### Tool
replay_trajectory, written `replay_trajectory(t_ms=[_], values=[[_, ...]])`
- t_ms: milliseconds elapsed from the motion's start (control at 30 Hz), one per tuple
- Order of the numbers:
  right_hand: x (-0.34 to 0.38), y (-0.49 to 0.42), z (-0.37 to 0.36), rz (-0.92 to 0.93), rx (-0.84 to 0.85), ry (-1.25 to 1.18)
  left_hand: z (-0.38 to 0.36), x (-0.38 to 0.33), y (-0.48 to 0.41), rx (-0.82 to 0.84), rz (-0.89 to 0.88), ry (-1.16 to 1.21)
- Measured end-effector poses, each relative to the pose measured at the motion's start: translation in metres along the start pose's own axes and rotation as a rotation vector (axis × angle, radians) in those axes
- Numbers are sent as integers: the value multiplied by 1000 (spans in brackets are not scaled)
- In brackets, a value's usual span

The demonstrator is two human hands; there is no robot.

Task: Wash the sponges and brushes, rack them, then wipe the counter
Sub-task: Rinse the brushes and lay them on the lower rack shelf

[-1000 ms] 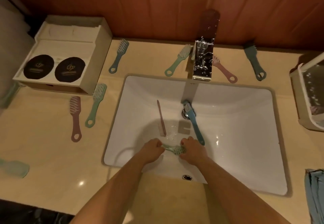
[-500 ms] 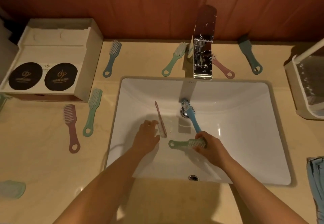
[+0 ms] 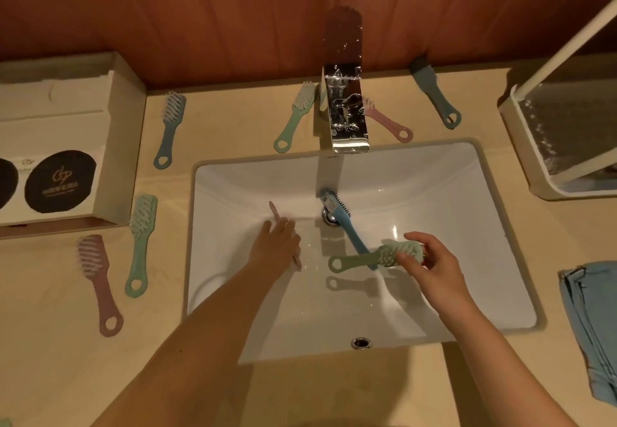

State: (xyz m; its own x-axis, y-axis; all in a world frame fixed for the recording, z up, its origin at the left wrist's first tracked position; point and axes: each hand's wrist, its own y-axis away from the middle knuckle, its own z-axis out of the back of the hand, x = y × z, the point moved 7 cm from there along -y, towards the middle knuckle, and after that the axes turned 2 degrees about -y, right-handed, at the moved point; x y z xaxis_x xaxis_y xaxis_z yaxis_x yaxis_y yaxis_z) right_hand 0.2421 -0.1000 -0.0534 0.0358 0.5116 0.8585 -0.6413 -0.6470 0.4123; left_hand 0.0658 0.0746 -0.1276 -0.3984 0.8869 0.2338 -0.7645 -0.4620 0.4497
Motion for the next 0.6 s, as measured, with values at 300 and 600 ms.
replay_trajectory(t_ms=[300, 600], values=[[-9, 13, 17, -88, -109, -244, 5, 10, 3, -60, 41, 388], [-13, 13, 28, -145, -156, -582, 45, -6, 39, -201, 158, 1155]])
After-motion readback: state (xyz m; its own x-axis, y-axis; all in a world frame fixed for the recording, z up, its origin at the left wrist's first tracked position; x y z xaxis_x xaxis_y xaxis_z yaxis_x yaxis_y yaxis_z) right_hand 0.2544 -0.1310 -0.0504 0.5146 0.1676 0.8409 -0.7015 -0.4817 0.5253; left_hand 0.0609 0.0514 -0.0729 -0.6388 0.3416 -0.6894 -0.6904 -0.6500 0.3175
